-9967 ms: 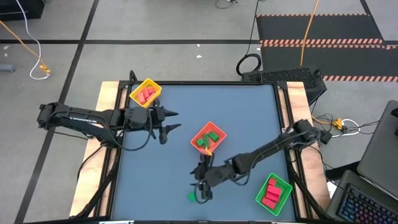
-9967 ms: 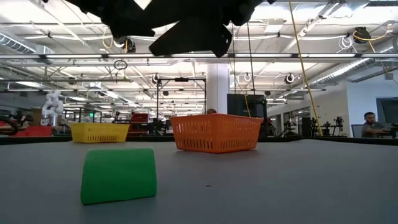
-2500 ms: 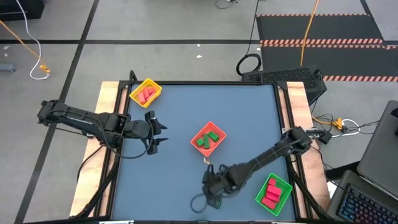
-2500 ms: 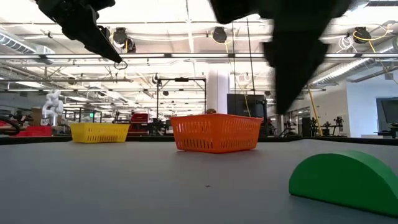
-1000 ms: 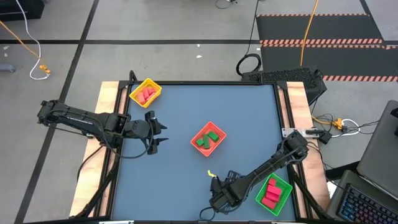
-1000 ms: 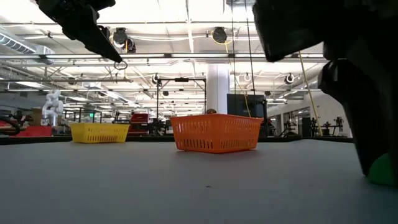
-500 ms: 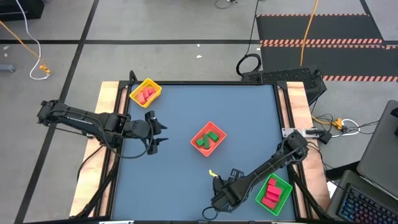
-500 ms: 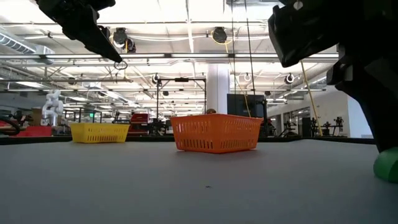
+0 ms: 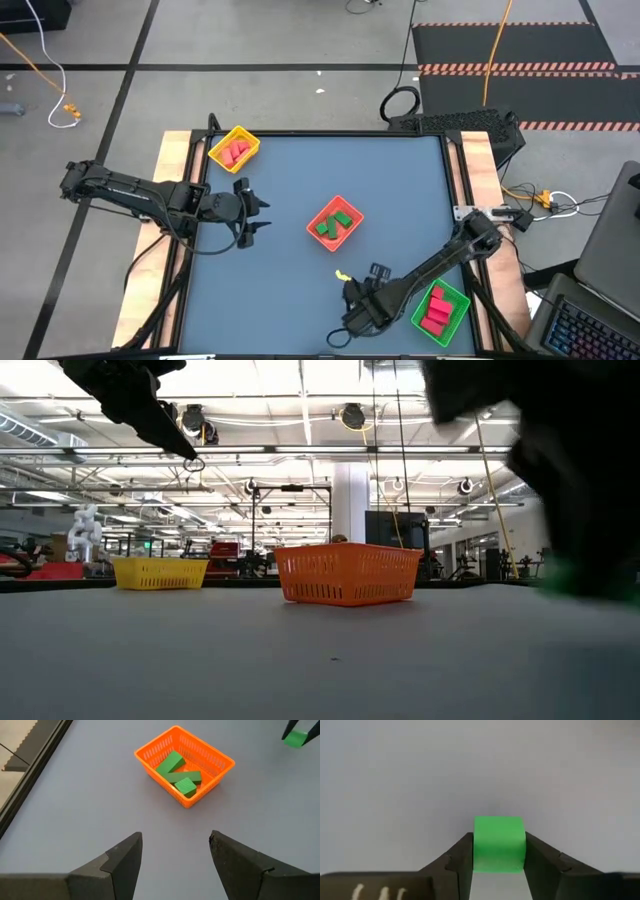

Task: Sort & place blocks by color
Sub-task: Put the green block into the orange bin, then return to Home Position

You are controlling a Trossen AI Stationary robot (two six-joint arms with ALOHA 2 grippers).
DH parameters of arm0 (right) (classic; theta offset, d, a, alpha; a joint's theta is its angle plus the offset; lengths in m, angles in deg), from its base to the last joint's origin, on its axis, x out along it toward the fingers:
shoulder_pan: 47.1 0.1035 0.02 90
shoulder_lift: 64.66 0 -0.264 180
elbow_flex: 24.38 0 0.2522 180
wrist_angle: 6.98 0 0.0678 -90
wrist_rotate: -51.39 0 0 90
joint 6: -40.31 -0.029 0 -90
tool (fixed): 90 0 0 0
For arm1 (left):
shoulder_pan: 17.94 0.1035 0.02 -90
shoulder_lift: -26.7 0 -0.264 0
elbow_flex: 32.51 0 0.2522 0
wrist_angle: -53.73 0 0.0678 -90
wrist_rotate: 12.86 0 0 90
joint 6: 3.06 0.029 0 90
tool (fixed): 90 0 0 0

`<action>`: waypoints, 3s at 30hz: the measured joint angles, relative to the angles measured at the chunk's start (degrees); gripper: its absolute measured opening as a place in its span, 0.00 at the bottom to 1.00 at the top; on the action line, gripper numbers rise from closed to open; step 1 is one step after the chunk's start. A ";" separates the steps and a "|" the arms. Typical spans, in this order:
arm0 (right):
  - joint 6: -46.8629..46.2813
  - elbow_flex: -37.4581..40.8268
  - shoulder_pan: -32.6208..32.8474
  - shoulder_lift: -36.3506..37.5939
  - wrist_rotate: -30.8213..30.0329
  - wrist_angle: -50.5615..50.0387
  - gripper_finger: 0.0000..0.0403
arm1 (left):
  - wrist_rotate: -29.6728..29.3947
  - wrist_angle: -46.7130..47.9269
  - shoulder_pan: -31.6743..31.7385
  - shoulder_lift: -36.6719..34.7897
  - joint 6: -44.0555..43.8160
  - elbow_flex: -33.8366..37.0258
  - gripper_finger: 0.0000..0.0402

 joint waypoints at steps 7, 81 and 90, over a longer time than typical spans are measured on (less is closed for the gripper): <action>5.58 -0.22 -3.63 6.32 -16.33 1.20 0.32 | -0.01 -2.88 0.00 0.00 0.29 -0.02 0.58; 29.88 8.15 -20.25 10.98 -19.90 16.69 0.62 | -1.55 -11.07 -0.74 0.02 3.40 2.21 0.58; 34.36 11.96 -18.97 20.94 -20.22 20.52 0.56 | 0.58 -15.22 -0.87 -4.81 2.22 2.21 0.58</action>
